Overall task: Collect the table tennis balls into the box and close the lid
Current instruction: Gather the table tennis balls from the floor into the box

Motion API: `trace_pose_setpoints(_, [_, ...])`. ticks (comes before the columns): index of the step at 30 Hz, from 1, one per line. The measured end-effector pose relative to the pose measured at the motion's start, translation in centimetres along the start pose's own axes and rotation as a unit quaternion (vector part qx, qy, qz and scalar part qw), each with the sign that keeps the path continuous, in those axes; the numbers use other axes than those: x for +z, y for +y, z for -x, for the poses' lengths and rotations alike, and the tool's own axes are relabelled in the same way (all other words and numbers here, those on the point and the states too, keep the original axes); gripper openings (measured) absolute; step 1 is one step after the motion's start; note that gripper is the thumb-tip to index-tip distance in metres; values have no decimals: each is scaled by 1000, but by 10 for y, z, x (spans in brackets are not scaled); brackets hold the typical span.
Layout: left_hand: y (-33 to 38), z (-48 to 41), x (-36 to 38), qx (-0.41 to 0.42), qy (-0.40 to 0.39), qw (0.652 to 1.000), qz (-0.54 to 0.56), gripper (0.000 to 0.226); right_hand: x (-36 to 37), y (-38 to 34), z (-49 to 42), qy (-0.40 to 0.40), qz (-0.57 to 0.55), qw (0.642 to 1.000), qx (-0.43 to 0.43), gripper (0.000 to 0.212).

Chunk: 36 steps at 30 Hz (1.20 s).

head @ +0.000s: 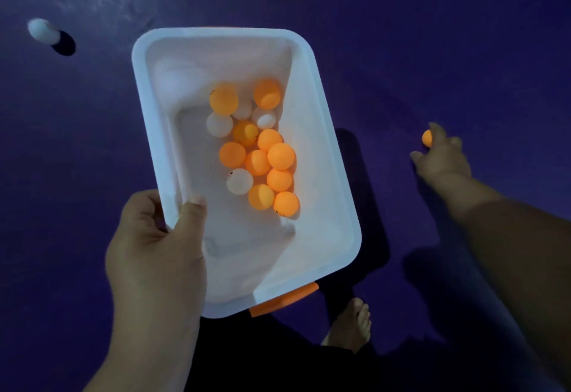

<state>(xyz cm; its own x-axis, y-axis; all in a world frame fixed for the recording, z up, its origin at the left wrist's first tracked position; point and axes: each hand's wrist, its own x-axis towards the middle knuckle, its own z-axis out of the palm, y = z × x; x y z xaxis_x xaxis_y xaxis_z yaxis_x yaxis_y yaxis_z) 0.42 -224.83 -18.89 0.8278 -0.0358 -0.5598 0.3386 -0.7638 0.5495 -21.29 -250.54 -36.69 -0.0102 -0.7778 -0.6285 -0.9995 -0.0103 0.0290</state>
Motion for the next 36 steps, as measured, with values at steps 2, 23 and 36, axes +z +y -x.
trace_pose_setpoints(2, [-1,0,0,-3,7,1000,0,13,3,-1,-1,13,0,1000,-6,54])
trace_pose_setpoints(23, [-5,-36,-48,-76,29,991,103,11,-39,-178,223,2,-340,815,-469,34])
trace_pose_setpoints(36, [5,-123,-115,-233,140,932,240,9,-29,-384,240,-86,-292,812,-497,16])
